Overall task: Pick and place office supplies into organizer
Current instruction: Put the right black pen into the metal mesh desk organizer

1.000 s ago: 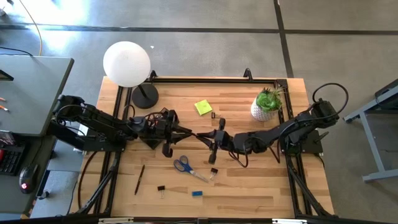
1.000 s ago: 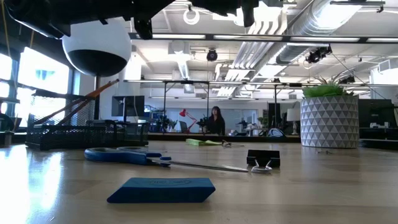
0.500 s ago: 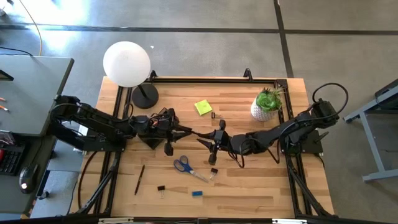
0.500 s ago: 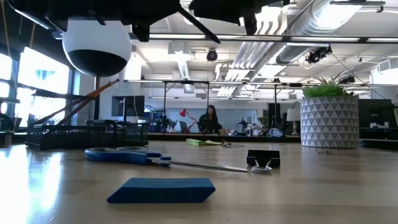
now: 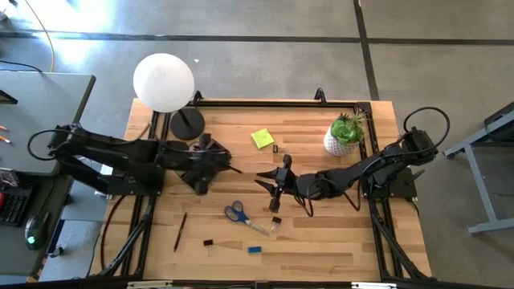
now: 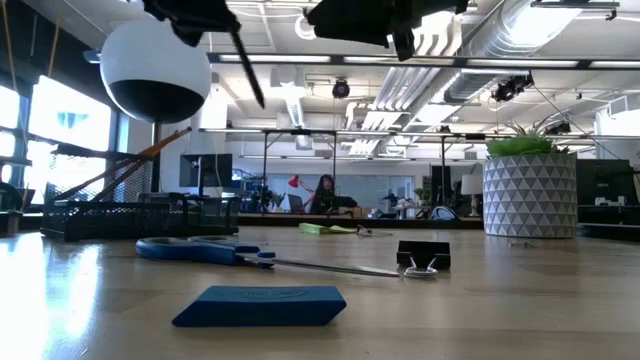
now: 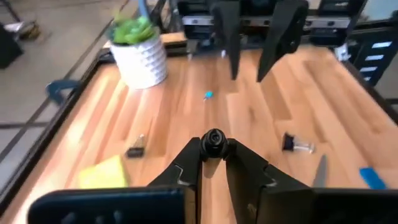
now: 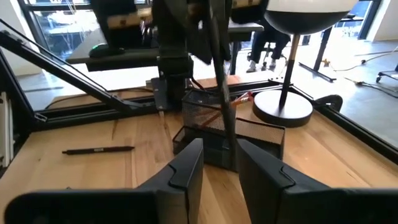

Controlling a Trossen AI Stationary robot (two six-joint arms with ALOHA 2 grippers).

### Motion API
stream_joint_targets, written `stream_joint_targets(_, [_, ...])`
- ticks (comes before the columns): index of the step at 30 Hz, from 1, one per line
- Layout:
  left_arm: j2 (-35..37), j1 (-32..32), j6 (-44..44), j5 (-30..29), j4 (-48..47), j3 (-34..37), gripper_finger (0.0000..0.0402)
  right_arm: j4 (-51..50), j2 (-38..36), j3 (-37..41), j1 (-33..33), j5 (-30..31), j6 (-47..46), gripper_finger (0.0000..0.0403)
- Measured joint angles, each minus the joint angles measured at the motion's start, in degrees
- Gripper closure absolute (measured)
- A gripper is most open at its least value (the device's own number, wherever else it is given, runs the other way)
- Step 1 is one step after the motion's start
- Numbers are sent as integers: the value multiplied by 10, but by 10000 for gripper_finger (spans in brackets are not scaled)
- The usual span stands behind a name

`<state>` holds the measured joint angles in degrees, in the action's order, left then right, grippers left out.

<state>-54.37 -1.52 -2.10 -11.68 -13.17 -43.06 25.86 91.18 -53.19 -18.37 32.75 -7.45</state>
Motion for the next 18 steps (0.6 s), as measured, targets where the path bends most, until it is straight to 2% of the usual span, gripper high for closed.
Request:
stream_joint_targets(5, [88, 0, 38, -46, -123, -6, 369, -1, 0, 0, 0, 25, 15, 310])
stream_joint_targets(10, [169, 0, 82, -94, -197, -6, 366, -3, -3, 0, 4, 45, 23, 312])
stream_joint_targets(14, [204, 0, 116, -114, -250, -9, 371, -3, -7, 0, 5, 47, 21, 313])
stream_joint_targets(18, [197, 0, 175, -131, -379, -49, 368, -6, -7, 0, 5, 47, 20, 313])
